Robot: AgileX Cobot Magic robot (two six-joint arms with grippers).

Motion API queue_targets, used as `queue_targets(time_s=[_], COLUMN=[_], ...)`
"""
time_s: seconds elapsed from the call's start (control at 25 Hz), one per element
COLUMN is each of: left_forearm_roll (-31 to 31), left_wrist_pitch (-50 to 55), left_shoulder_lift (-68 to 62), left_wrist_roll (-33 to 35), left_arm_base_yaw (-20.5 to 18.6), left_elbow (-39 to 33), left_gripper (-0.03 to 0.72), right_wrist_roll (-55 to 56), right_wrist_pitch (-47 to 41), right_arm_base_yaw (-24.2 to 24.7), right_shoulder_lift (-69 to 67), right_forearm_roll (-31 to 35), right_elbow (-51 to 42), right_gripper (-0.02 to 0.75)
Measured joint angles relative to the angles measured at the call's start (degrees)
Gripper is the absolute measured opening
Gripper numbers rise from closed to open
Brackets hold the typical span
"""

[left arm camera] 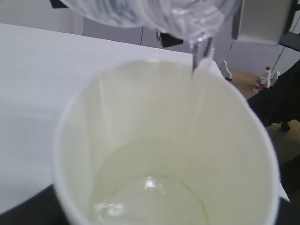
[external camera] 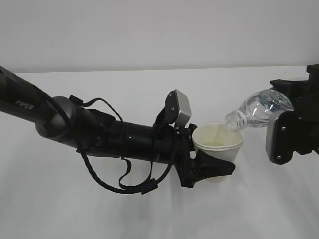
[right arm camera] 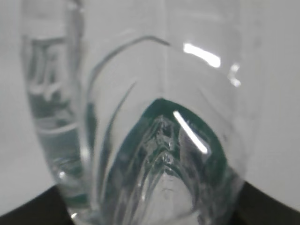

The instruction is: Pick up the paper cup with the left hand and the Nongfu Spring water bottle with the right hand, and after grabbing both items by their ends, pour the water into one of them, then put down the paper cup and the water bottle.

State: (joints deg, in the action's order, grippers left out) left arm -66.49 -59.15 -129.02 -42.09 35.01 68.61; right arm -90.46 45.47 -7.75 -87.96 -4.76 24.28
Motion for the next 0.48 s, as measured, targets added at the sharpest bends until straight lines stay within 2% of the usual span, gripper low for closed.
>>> queue_targets(time_s=[0.48], left_forearm_roll=[0.0], left_wrist_pitch=[0.0], left_shoulder_lift=[0.0], left_wrist_roll=[0.0], left_arm_base_yaw=[0.0], left_elbow=[0.0], left_gripper=[0.462], right_wrist_roll=[0.0], right_wrist_pitch=[0.0], right_arm_base_yaw=[0.0], right_shoulder_lift=[0.0], right_forearm_roll=[0.0], right_elbow=[0.0], right_gripper=[0.406])
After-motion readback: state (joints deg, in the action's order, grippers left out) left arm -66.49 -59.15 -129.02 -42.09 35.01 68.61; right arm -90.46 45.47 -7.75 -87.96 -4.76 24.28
